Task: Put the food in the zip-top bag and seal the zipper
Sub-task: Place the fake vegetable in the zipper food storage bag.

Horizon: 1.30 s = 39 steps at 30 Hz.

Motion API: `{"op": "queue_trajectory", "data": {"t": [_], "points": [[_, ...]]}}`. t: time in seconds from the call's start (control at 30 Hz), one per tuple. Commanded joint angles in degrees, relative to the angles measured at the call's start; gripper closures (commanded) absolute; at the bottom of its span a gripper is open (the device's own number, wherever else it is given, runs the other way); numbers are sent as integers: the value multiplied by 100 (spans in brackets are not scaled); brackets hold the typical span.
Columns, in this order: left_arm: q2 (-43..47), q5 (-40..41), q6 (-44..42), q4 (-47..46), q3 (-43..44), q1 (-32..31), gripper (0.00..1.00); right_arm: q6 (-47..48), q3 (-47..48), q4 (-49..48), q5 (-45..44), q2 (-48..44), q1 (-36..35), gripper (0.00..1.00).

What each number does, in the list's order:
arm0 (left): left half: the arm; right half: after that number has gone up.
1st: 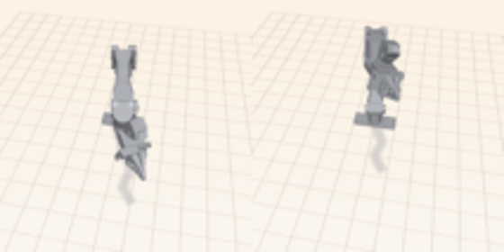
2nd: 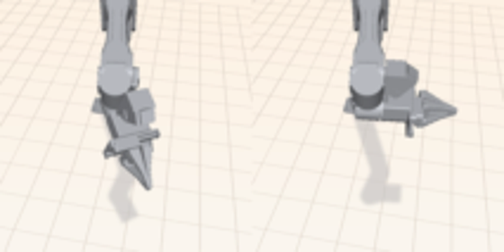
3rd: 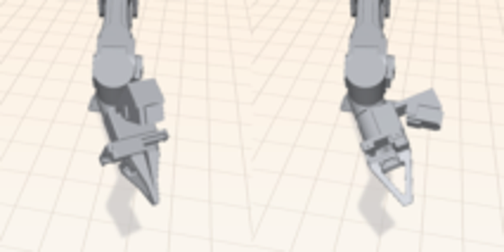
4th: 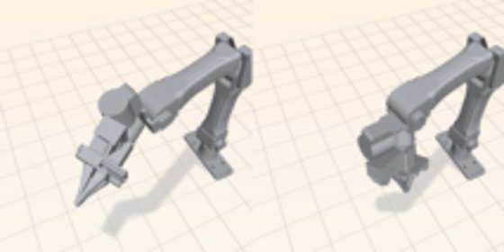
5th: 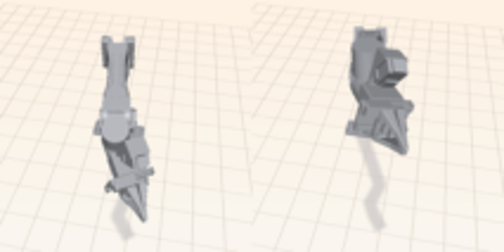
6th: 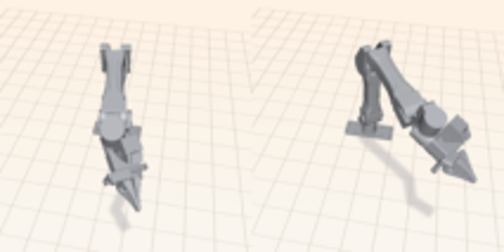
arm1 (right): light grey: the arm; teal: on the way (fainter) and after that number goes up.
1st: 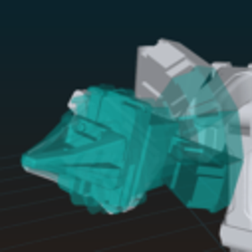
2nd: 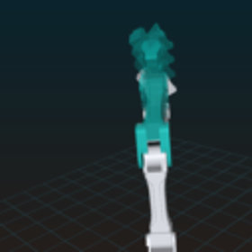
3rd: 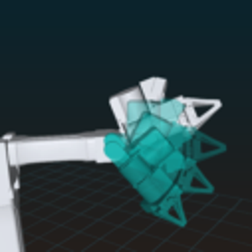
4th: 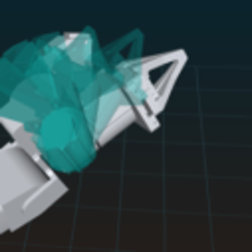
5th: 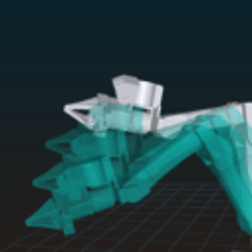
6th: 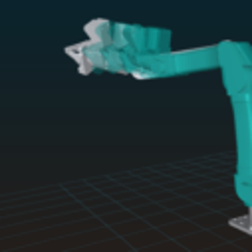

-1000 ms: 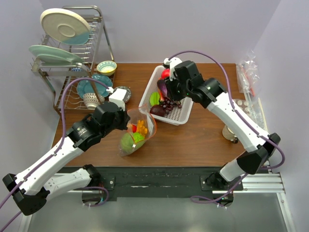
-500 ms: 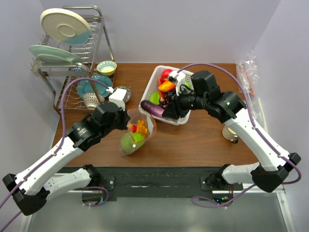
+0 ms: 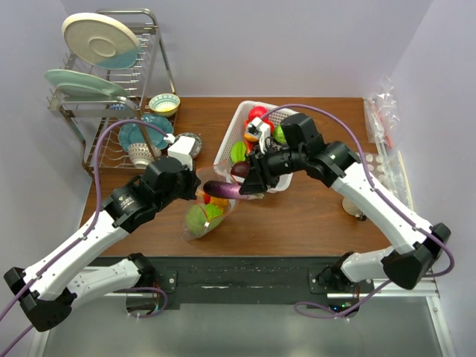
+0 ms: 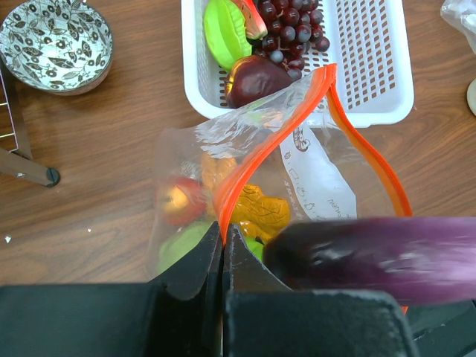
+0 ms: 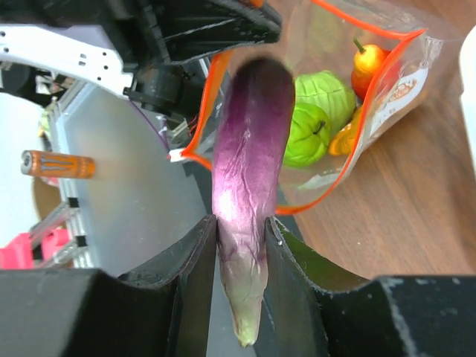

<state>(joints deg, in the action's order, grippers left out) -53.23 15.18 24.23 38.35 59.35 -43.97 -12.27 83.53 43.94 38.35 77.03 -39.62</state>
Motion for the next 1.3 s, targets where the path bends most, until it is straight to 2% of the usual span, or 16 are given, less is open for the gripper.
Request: {"op": "queue_trajectory", "data": {"t": [0.0,0.17,0.37,0.43,0.47,0.53,0.6,0.77,0.9,0.97,1.1,1.27], "points": [[76,-24,-85,-187,217,-16,100,-433,496,-325,305,573,15,65],[85,-15,-76,-179,208,-16,100,-811,1025,-404,402,1181,6,62],[102,29,-76,-161,208,-16,100,-1348,929,-1142,542,1358,6,61],[102,38,-85,-143,200,-16,100,-1296,876,-1151,472,1271,6,47],[103,55,-85,-135,208,-16,100,-1260,867,-1125,446,1235,6,35],[94,47,-102,-152,208,-16,100,-1059,893,-932,236,1148,15,27],[67,55,-111,-152,235,-16,100,-953,929,-765,77,990,24,23],[76,73,-111,-170,235,-24,100,-794,648,-712,-678,515,15,1],[111,82,-111,-152,200,-16,100,-855,-105,-965,-1512,-160,24,1],[129,90,-111,-152,191,-16,100,-926,-423,-1141,-1628,-364,15,1],[155,117,-111,-126,191,-16,100,-1075,-1179,-1423,-1462,-646,15,1],[155,91,-103,-161,164,-16,100,-1383,-1619,-1599,-1321,-690,15,1]]}}
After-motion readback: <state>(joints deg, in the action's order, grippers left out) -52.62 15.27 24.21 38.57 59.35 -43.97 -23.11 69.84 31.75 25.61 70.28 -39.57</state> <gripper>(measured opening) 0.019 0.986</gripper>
